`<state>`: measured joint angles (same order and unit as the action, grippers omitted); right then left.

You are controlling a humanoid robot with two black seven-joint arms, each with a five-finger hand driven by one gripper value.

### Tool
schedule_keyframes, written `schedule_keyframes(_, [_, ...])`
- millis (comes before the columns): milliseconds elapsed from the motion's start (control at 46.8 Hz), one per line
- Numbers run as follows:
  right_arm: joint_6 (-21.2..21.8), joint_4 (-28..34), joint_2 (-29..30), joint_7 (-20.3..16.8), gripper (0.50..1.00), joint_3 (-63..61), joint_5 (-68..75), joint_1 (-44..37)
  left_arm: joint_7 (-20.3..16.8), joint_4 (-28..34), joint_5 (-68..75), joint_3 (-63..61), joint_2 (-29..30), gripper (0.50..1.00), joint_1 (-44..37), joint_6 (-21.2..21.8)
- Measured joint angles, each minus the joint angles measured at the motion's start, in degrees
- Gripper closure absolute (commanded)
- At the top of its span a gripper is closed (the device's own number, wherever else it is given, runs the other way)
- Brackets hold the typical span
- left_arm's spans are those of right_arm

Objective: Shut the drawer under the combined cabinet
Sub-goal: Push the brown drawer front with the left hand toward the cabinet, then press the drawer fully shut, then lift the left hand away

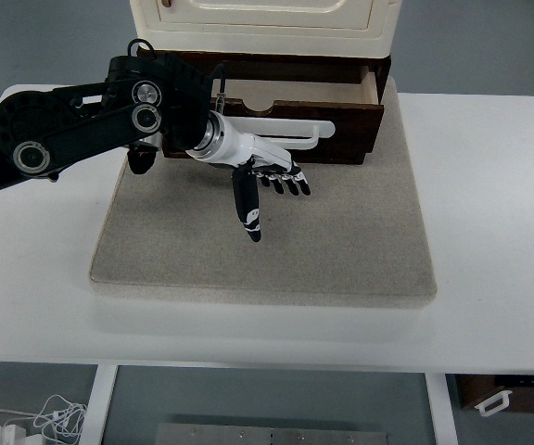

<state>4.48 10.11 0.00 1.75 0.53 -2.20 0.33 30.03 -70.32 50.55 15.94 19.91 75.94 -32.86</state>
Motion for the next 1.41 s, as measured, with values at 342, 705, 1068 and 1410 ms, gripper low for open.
schedule_keyframes(342, [0.00,0.00,0.00,0.00,0.548,0.00,0.00,-0.05,-0.20,5.34,0.50,1.77,-1.33,0.504,0.11,0.09])
schedule_keyframes(705, [0.02,0.00,0.00,0.01,0.548,0.00,0.00,-0.02,-0.67,11.72,0.33,3.66,-2.55,0.504,0.26,0.43])
schedule_keyframes(1068, [0.02,0.00,0.00,0.00,0.548,0.00,0.00,-0.01,-1.03,12.70,0.33,4.00,-2.60,0.504,0.31,2.38])
schedule_keyframes(1410, [0.02,0.00,0.00,0.00,0.548,0.00,0.00,0.01,-2.12,14.97,0.18,4.96,-2.57,0.506,0.28,2.54])
